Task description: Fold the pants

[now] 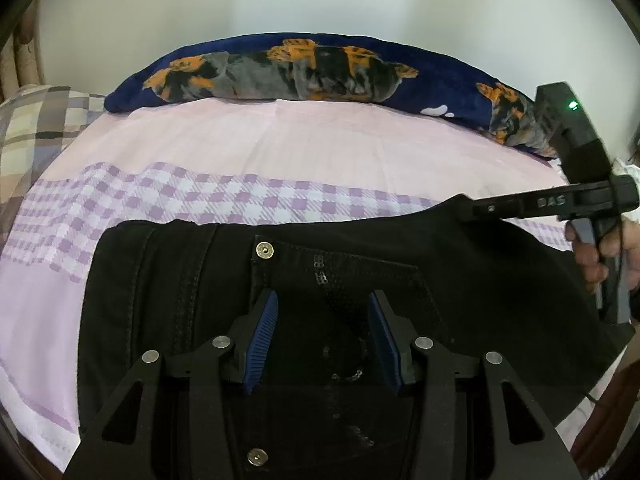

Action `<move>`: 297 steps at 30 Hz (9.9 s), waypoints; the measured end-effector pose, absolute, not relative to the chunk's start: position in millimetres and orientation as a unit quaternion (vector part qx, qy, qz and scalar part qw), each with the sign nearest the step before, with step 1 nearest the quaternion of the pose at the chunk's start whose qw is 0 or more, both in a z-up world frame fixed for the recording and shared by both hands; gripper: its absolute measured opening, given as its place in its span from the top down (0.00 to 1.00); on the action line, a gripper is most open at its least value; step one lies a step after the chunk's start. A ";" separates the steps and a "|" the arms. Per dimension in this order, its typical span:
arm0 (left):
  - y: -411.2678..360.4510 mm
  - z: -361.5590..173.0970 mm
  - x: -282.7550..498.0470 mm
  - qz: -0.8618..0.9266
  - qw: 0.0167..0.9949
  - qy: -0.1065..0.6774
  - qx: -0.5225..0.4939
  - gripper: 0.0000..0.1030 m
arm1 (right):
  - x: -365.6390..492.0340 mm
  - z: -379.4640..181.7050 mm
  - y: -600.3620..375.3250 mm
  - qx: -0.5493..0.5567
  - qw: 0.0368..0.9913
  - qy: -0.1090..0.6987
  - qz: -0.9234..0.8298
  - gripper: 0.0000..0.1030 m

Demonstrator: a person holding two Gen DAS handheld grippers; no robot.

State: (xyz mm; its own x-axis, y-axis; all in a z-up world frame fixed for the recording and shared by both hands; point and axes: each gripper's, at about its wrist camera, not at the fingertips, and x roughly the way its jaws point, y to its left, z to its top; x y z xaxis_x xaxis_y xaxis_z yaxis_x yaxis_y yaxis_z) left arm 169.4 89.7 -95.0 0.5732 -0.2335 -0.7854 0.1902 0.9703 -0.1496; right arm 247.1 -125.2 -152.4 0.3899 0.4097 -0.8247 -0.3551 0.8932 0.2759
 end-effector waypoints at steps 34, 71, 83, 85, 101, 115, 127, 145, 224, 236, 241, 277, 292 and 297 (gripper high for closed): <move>32.8 -108.9 129.4 -0.121 0.871 0.469 0.085 0.45 | 77.6 -150.1 -361.9 0.185 0.887 0.413 -0.089 0.61; -144.3 -95.0 88.1 -0.316 0.804 0.467 0.187 0.41 | -123.0 -188.7 -472.1 0.433 0.831 0.301 -0.177 0.63; -148.4 -107.5 88.5 -0.306 0.795 0.487 0.194 0.41 | -114.0 -183.8 -512.2 0.395 0.846 0.280 -0.223 0.83; -149.3 -108.8 88.5 -0.308 0.793 0.489 0.195 0.41 | -113.1 -183.9 -511.6 0.390 0.848 0.281 -0.224 0.88; -129.4 -106.7 100.6 -0.294 0.805 0.495 0.140 0.41 | -58.9 -142.7 -436.6 0.395 0.874 0.271 -0.084 0.92; -35.0 -77.6 122.1 -0.246 0.833 0.496 0.007 0.41 | 33.5 -138.5 -268.4 0.332 0.869 0.353 0.103 0.92; 24.6 -74.2 124.3 -0.235 0.821 0.513 -0.088 0.41 | 57.9 -167.6 -150.5 0.191 0.847 0.462 0.182 0.90; 16.5 -97.7 131.2 -0.330 0.684 0.602 -0.247 0.41 | 11.5 -133.7 -218.9 0.310 0.873 0.360 0.109 0.49; -44.1 -73.4 103.2 -0.256 0.797 0.547 0.006 0.71 | 92.5 -148.6 -319.3 0.241 0.877 0.405 -0.097 0.52; -63.3 -108.0 108.2 -0.305 0.747 0.590 0.027 0.71 | 56.4 -171.5 -303.5 0.207 0.871 0.436 -0.092 0.52; -63.0 -107.4 107.9 -0.305 0.749 0.587 0.023 0.71 | 24.4 -176.3 -288.4 0.176 0.870 0.451 -0.092 0.52; 247.0 -146.6 81.4 -0.082 0.723 0.493 -0.478 0.64 | -6.2 -139.6 -241.7 0.174 0.888 0.416 -0.094 0.23; 271.7 -154.5 101.7 -0.065 0.732 0.456 -0.501 0.47 | 20.2 -138.4 -197.8 0.162 0.887 0.428 -0.058 0.23; 266.6 -143.2 97.4 -0.045 0.758 0.452 -0.468 0.75 | 25.9 -138.3 -189.8 0.172 0.886 0.429 -0.044 0.23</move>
